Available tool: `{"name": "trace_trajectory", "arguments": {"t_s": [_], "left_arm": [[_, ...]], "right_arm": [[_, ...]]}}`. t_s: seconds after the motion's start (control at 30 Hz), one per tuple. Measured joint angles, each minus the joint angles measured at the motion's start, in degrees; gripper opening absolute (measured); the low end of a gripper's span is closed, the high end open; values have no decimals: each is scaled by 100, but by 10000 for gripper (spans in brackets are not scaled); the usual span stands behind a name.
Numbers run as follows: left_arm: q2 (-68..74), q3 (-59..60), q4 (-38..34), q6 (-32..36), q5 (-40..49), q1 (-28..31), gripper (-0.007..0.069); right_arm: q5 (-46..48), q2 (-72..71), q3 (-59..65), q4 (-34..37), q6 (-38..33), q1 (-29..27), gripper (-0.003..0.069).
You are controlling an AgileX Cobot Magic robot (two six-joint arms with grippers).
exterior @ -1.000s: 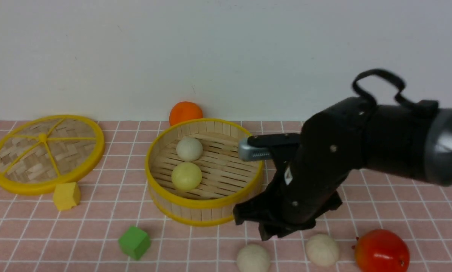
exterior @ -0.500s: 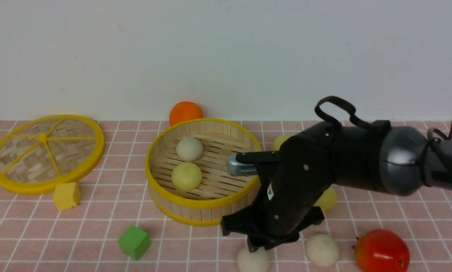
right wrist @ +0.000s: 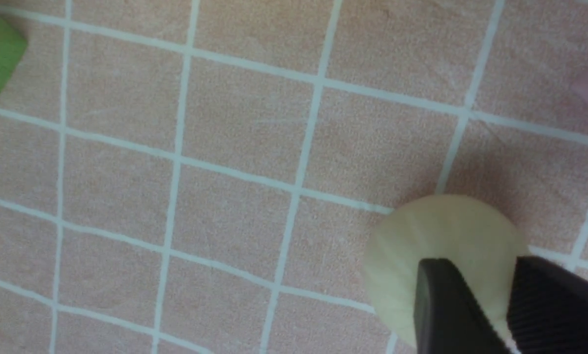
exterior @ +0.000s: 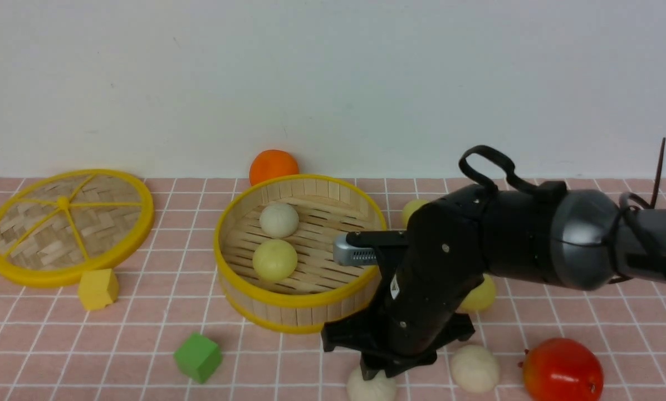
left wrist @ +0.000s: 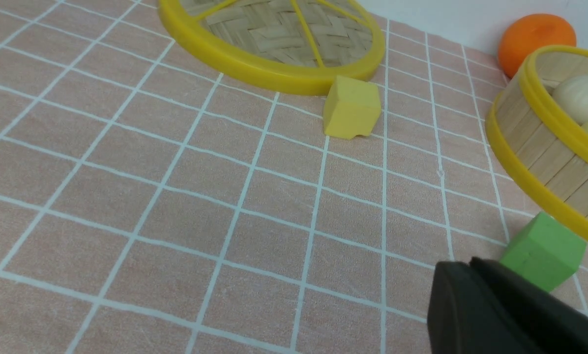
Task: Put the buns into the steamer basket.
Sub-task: Use the right arm to grab a steamed stuffed bun
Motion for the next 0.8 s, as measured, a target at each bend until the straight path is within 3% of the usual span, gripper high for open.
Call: {"name": "trace_trajectory", "arguments": {"t_s": [0.8], "left_arm": [[0, -6, -5, 0, 9, 0, 88]], "right_arm": [[19, 6, 0, 29, -145, 0, 285]]}}
